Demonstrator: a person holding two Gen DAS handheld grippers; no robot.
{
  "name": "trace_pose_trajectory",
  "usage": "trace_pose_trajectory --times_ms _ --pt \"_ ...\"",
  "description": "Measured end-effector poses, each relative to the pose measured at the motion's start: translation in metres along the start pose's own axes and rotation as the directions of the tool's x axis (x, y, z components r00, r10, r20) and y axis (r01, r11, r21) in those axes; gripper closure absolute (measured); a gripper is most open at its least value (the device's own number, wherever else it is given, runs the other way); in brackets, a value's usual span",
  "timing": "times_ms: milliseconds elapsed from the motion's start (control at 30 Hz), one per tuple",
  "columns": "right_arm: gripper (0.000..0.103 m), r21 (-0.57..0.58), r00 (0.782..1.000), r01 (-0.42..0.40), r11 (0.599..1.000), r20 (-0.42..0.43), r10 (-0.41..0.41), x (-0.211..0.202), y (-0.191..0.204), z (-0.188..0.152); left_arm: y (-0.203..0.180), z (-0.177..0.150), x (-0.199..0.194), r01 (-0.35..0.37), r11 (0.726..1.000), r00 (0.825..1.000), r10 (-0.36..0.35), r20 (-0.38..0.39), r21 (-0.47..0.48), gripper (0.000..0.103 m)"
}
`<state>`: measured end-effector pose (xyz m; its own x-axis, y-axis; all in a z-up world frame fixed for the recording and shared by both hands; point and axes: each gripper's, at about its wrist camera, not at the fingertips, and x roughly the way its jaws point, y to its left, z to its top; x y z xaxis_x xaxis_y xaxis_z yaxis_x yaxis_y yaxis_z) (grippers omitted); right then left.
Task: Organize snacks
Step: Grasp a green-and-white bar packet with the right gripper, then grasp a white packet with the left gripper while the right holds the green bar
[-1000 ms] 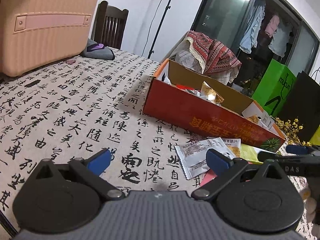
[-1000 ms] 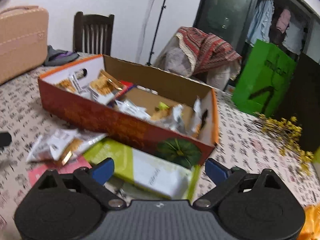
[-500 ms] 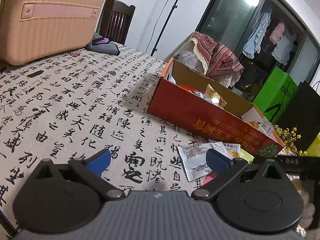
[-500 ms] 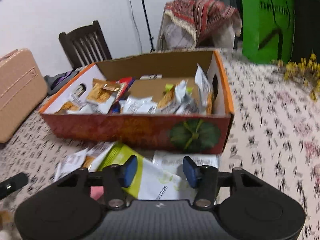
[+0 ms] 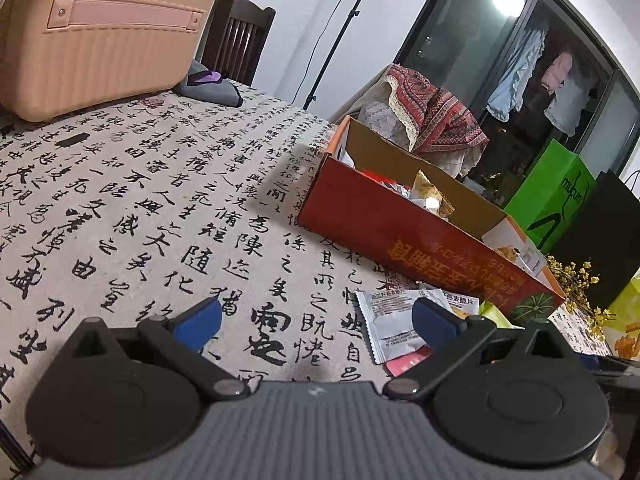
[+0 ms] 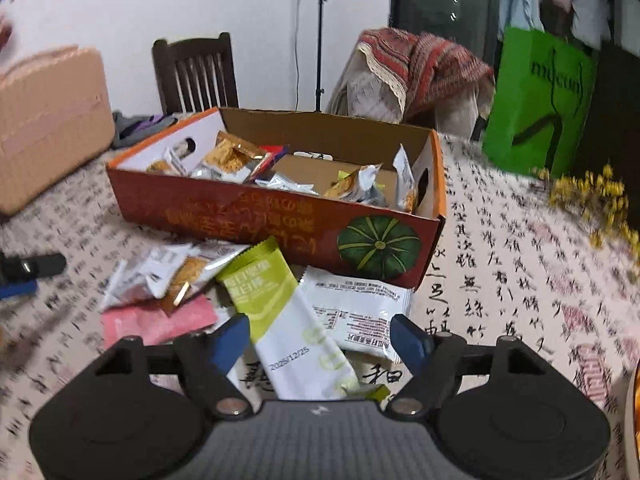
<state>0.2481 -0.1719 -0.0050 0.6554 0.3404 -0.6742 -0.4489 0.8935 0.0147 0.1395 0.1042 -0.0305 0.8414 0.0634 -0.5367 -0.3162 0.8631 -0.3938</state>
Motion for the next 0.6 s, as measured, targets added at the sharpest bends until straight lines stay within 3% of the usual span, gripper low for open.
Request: trace_pose_trajectory --times_ms 67,267,433,533,600 --pt "0.028 -0.046 1.000 -0.009 0.999 0.006 0.009 0.007 0.008 -0.002 0.000 0.000 -0.001 0.002 1.000 1.000 -0.002 0.004 0.001 0.000" --pt "0.035 -0.193 0.996 0.069 0.979 0.066 -0.058 0.028 0.039 -0.004 -0.003 -0.001 0.004 -0.005 1.000 1.000 0.005 -0.018 0.016 0.000" --pt "0.047 -0.115 0.999 -0.025 0.993 0.038 0.030 0.030 0.023 0.000 -0.006 -0.002 0.001 0.006 0.999 1.000 -0.006 -0.004 0.038 0.000" --pt "0.066 -0.089 0.998 -0.045 0.995 0.029 0.048 0.028 0.018 0.000 -0.009 -0.003 0.003 0.005 0.999 1.000 -0.004 -0.011 0.054 0.000" --pt "0.067 -0.057 0.997 -0.061 0.997 0.035 0.063 0.023 0.014 0.000 -0.008 -0.002 0.003 0.007 0.999 1.000 -0.006 -0.009 0.049 0.000"
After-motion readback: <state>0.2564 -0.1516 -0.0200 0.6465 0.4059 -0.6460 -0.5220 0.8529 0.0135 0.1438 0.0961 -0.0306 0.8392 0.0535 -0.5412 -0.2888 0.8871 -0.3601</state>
